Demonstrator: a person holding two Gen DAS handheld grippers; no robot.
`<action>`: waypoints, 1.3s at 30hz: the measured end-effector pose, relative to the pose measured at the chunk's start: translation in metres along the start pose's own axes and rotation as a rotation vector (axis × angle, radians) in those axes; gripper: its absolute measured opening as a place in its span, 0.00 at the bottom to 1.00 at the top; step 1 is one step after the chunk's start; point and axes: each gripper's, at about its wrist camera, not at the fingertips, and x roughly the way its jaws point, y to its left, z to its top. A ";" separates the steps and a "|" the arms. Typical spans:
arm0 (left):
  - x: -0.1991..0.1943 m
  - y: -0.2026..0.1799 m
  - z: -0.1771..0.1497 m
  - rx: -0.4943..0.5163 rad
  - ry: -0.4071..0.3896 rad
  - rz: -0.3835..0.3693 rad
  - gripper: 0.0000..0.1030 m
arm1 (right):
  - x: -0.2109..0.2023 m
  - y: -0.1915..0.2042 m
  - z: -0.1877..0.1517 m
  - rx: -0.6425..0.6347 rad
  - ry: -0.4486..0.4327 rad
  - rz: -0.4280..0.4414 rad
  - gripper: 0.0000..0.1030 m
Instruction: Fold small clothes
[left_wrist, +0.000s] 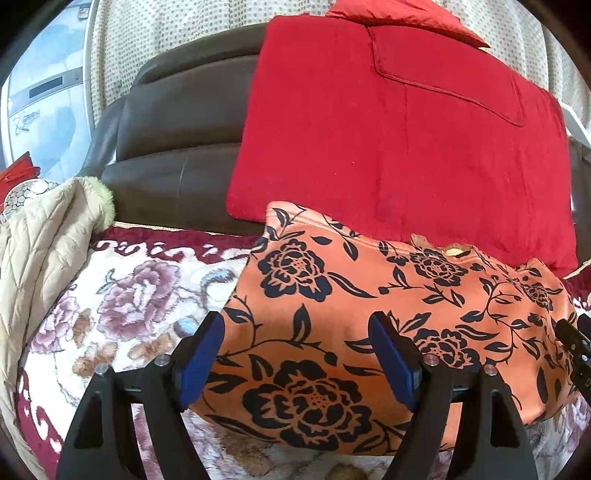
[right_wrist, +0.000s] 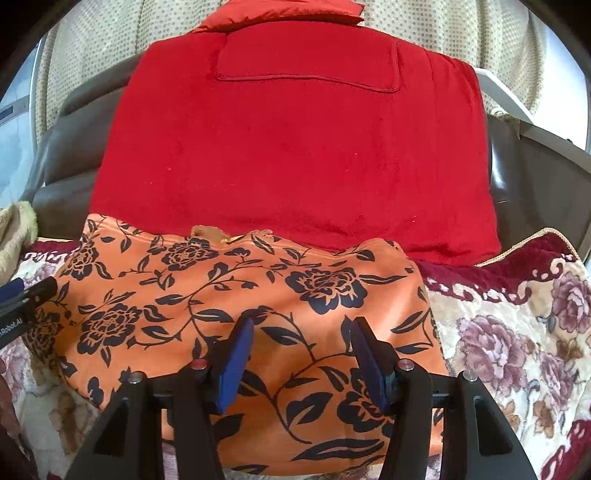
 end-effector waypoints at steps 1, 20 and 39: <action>-0.001 0.001 0.000 -0.002 0.000 0.003 0.78 | 0.001 0.001 0.000 -0.001 0.001 0.003 0.58; -0.006 0.040 0.005 -0.077 -0.011 0.037 0.78 | 0.008 0.018 0.004 0.031 -0.002 0.057 0.57; -0.008 -0.007 -0.003 0.112 0.048 -0.040 0.78 | 0.004 0.012 0.004 0.103 0.006 0.161 0.58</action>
